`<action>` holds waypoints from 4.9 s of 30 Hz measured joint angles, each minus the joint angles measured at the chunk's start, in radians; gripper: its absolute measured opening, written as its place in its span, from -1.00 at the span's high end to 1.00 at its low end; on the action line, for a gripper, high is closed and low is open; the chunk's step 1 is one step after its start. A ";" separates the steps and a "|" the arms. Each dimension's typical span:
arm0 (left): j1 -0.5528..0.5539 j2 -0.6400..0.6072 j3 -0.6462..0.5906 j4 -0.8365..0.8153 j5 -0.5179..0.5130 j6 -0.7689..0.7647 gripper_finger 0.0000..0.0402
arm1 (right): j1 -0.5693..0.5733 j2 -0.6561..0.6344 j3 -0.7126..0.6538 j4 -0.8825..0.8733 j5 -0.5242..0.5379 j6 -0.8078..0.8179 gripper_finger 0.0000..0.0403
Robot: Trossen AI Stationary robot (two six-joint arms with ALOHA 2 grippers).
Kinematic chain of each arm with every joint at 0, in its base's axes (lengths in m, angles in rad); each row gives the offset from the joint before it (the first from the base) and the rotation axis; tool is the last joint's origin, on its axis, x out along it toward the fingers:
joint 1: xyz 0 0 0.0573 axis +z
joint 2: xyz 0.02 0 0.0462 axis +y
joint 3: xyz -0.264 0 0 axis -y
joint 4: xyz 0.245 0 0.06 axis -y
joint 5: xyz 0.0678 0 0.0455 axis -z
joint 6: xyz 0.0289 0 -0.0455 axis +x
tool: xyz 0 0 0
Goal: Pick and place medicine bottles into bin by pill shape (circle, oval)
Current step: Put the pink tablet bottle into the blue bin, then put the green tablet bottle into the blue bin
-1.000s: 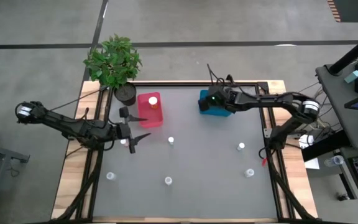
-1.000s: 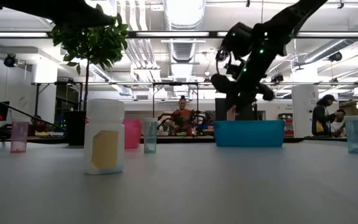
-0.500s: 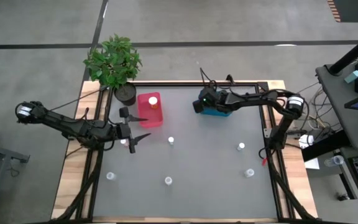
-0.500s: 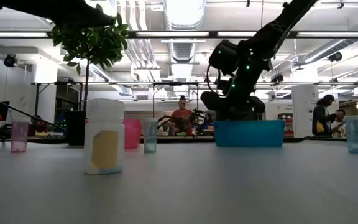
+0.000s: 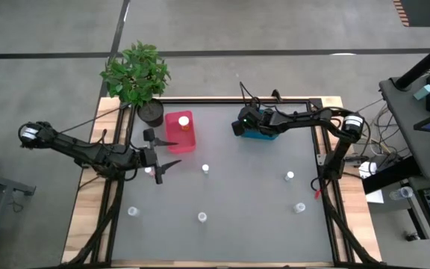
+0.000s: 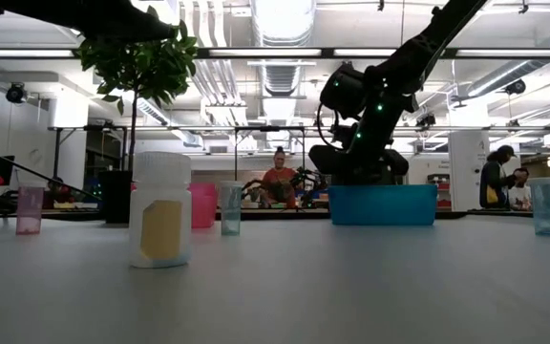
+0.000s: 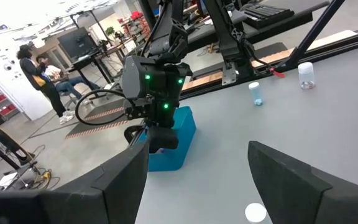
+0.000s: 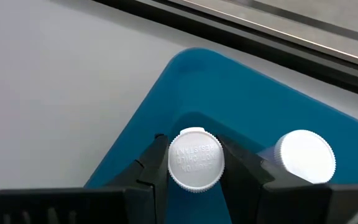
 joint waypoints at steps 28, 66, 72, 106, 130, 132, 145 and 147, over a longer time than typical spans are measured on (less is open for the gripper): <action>0.000 0.000 0.000 0.000 0.000 -0.002 -0.27 | 0.000 -0.044 -0.001 0.000 0.006 -0.011 0.03; -0.016 0.487 0.156 0.261 0.244 -0.838 -0.27 | 0.444 -0.688 -0.448 0.668 -0.432 -0.951 0.20; -0.039 0.552 0.198 0.109 0.283 -1.107 -0.27 | 0.444 -0.696 -0.485 0.679 -0.428 -0.980 0.22; -0.038 0.595 0.196 -0.028 0.342 -1.275 -0.27 | 0.444 -0.694 -0.489 0.681 -0.457 -0.961 0.36; -0.019 0.602 0.214 -0.027 0.341 -1.280 -0.24 | 0.439 -0.724 -0.447 0.631 -0.422 -1.059 0.78; -0.018 0.602 0.230 -0.045 0.341 -1.276 -0.22 | 0.439 -0.739 -0.447 0.633 -0.422 -1.075 0.79; 0.001 0.603 0.403 -0.411 0.278 -1.308 -0.16 | 0.439 -0.769 -0.470 0.753 -0.453 -1.141 0.79; 0.003 0.621 0.432 -0.455 0.254 -1.307 -0.16 | 0.439 -0.768 -0.483 0.754 -0.457 -1.148 0.79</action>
